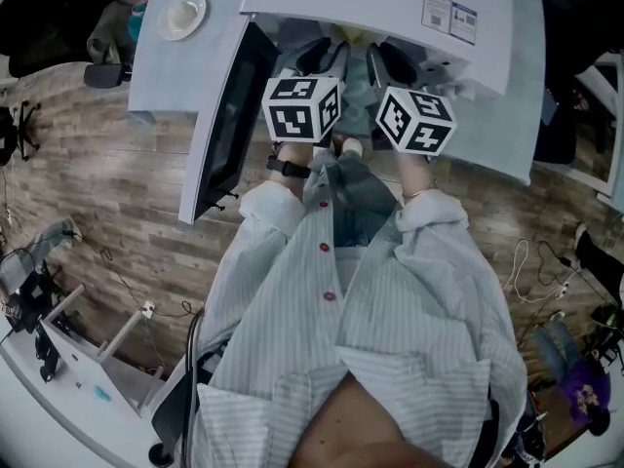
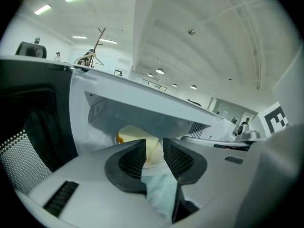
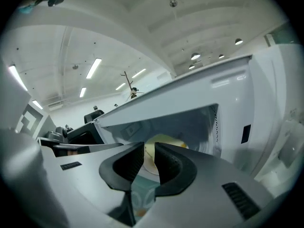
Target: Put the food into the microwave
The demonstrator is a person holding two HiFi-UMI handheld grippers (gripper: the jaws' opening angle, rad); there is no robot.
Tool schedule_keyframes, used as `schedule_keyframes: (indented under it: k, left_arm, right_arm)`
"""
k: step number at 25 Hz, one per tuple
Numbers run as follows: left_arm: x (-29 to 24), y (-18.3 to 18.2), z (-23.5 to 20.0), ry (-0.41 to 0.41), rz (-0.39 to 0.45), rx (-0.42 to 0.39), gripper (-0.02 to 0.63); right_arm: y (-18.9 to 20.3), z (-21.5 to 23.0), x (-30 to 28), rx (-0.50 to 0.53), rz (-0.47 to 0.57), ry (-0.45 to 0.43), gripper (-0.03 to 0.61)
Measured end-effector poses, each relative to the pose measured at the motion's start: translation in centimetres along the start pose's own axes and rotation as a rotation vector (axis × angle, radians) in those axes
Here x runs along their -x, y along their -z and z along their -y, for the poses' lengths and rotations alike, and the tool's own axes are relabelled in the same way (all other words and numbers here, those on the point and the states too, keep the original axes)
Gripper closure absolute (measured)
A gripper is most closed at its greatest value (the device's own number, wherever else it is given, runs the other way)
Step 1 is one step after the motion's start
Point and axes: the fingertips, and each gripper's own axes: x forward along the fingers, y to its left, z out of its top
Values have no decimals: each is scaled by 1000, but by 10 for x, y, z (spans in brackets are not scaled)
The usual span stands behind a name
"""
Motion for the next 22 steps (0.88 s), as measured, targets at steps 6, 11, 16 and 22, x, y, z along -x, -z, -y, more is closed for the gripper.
schedule_keyframes:
  k: [6, 11, 16, 22]
  left_arm:
    - [15, -14, 24, 73, 39, 36, 495]
    - [26, -34, 47, 138, 81, 53, 519]
    - [41, -63, 73, 198, 142, 29, 559]
    - [59, -70, 86, 233, 174, -10, 601]
  right_arm:
    - [-27, -14, 18, 1, 60, -77, 515]
    - [-44, -26, 37, 30, 91, -140, 531]
    - [-56, -37, 56, 36, 110, -203, 538]
    - [-68, -49, 75, 41, 130, -247, 541]
